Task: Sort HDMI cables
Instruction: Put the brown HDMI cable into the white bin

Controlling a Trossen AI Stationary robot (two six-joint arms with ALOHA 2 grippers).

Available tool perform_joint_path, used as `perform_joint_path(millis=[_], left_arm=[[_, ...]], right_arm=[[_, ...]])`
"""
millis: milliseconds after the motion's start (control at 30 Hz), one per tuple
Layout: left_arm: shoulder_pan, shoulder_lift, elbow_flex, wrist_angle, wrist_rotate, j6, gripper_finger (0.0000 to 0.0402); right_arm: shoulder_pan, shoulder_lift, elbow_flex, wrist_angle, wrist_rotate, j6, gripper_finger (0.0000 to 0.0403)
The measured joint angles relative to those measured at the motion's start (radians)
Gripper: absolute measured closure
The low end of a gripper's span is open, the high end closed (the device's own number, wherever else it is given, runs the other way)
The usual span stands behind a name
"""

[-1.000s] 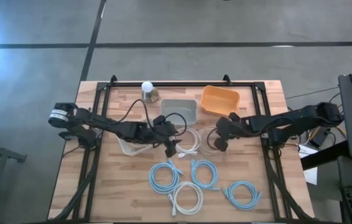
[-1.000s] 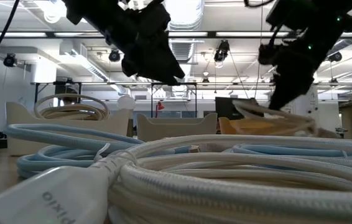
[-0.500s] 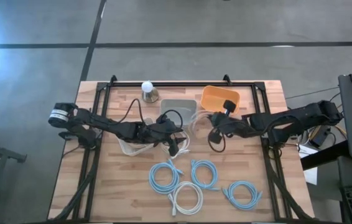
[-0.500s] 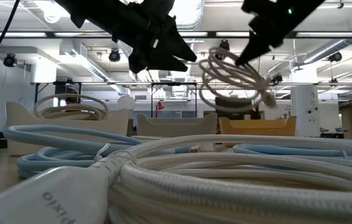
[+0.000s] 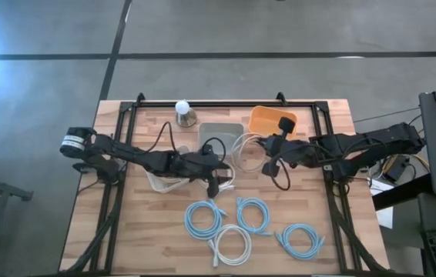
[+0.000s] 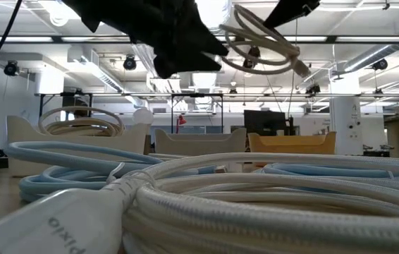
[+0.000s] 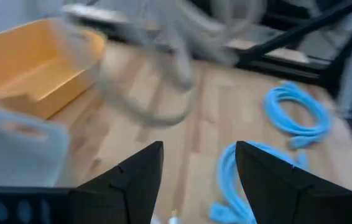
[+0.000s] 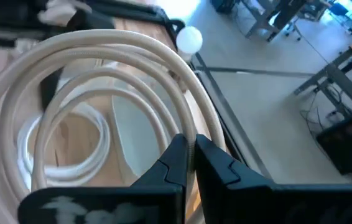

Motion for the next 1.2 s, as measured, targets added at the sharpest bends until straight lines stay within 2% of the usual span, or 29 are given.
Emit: perform_joint_path(millis=[200, 367, 600, 867, 1000, 1200], left_arm=[[0.0, 0.0, 0.0, 0.04, 0.028, 0.079, 0.0177], [0.001, 0.002, 0.0, 0.029, 0.028, 0.052, 0.0177], [0.001, 0.002, 0.0, 0.01, 0.028, 0.004, 0.0177], [0.0, -0.018, 0.0, 0.086, 0.082, 0.017, 0.0177], [0.0, -0.017, 0.0, 0.21, 0.153, 0.074, 0.0177], [0.002, -0.016, 0.004, 0.302, 0.161, 0.09, 0.0177]], right_arm=[[0.0, 0.0, -0.057, 0.045, -0.007, 0.001, 0.039], [0.006, -0.002, -0.078, 0.072, -0.007, -0.002, 0.039], [0.055, -0.057, -0.042, 0.076, -0.007, -0.026, 0.039], [0.095, -0.122, -0.067, 0.082, -0.007, -0.002, 0.039], [0.095, -0.1, -0.09, 0.13, -0.007, -0.004, 0.039], [0.095, 0.003, -0.1, 0.275, -0.038, -0.098, 0.039]])
